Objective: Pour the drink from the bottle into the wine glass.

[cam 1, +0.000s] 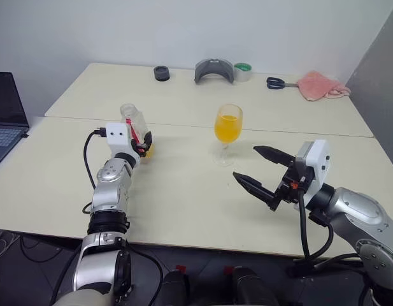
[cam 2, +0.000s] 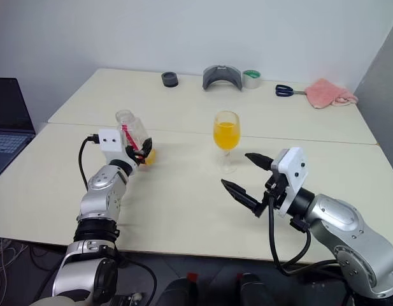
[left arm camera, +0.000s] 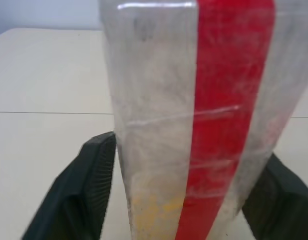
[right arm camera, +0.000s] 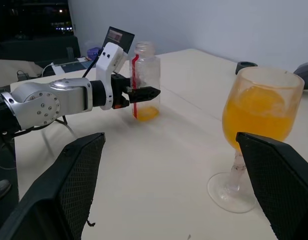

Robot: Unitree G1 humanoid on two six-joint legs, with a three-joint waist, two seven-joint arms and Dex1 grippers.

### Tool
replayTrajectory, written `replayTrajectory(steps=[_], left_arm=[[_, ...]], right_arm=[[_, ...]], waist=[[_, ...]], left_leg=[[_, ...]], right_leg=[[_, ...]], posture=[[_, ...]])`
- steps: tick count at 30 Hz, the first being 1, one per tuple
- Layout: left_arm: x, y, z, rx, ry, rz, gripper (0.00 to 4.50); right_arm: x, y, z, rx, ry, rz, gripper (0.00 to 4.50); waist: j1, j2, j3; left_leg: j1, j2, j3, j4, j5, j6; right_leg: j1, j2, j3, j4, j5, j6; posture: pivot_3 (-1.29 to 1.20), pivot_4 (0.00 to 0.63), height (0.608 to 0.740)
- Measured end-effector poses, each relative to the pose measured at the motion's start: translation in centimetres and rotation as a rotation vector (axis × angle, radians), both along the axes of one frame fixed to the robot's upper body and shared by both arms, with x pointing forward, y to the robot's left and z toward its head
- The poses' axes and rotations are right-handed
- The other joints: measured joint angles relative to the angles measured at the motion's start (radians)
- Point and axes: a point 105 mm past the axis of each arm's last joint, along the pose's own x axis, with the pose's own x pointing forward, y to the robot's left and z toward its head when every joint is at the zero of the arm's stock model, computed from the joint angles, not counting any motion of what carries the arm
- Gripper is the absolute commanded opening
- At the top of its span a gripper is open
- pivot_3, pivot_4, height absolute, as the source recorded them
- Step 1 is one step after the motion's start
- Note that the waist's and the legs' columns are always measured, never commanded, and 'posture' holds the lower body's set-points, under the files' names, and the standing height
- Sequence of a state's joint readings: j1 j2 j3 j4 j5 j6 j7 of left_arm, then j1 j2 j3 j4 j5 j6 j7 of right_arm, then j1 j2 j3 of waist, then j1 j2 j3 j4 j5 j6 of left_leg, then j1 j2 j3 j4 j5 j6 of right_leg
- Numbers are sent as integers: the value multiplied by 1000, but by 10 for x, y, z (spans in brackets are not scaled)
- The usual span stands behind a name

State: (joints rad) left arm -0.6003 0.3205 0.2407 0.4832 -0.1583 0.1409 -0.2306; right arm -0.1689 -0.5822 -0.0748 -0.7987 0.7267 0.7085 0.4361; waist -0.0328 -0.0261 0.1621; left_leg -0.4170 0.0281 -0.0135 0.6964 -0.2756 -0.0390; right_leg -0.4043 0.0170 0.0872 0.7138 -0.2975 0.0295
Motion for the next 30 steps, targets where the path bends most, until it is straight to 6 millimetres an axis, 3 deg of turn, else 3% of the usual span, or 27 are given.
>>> replayTrajectory(steps=[1,6,12,20,30], left_arm=[[0,0,0,0,0,0,4466],[-6,2,0,5,1,6,4466],[-55,16,-32,8,121,36,4466],[-112,16,-30,-1,188,48,4466],[-135,-11,-13,-25,204,17,4466]], right_arm=[[0,0,1,0,-5,1,4500],[0,0,0,-3,-1,-1,4500],[-4,-11,-17,-19,70,-56,4500],[-9,-25,-28,11,109,-209,4500],[5,-77,-67,-102,170,-758,4500]], waist=[[0,0,0],[-1,0,0],[-1,0,0],[-1,0,0],[0,0,0]], left_leg=[[0,0,0,0,0,0],[0,0,0,-1,0,0],[0,2,-1,-2,0,0],[0,1,-1,-2,0,0],[0,1,0,-3,0,0]], right_leg=[[0,0,0,0,0,0],[0,0,0,-1,0,0],[0,-1,2,-1,0,0],[1,-1,3,-2,-1,1],[1,0,4,-2,-5,7]], posture=[[0,150,740],[0,150,740],[0,150,740],[0,150,740],[0,150,740]])
